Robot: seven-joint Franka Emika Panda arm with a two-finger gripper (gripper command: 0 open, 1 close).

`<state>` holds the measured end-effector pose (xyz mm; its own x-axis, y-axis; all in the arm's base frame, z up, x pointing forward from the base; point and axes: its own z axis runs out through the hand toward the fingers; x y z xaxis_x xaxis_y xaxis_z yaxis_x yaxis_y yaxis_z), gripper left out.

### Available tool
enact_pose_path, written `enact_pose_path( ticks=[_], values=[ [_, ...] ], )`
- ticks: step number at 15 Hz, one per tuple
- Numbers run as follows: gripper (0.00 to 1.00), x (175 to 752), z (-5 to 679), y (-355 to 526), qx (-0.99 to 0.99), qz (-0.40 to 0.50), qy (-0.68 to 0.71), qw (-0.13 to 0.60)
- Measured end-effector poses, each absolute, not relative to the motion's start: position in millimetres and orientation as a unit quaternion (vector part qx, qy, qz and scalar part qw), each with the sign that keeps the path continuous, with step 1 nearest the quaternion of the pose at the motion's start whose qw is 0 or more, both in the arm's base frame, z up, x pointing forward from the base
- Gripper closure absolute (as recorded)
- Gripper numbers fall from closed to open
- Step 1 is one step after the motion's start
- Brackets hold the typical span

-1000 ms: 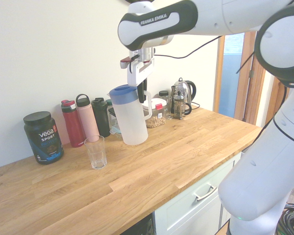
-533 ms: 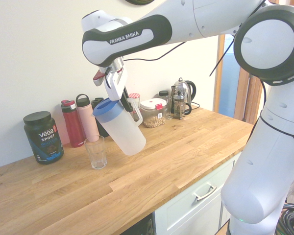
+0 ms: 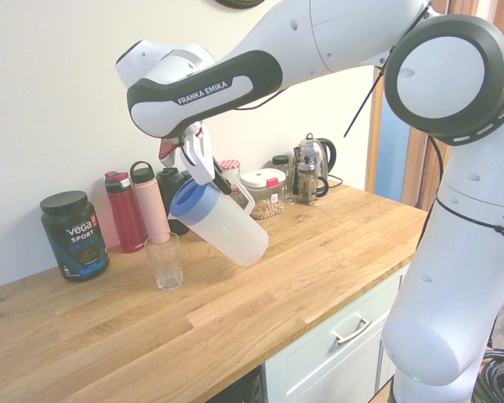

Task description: Pour me some water

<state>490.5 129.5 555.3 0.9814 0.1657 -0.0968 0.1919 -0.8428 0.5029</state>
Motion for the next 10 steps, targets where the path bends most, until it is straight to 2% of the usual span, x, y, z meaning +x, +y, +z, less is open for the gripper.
enact_pose_path(
  ticks=[10],
  values=[
    [1.0,516.8,535.8,150.9,0.936,-0.035,0.119,0.33]
  ],
)
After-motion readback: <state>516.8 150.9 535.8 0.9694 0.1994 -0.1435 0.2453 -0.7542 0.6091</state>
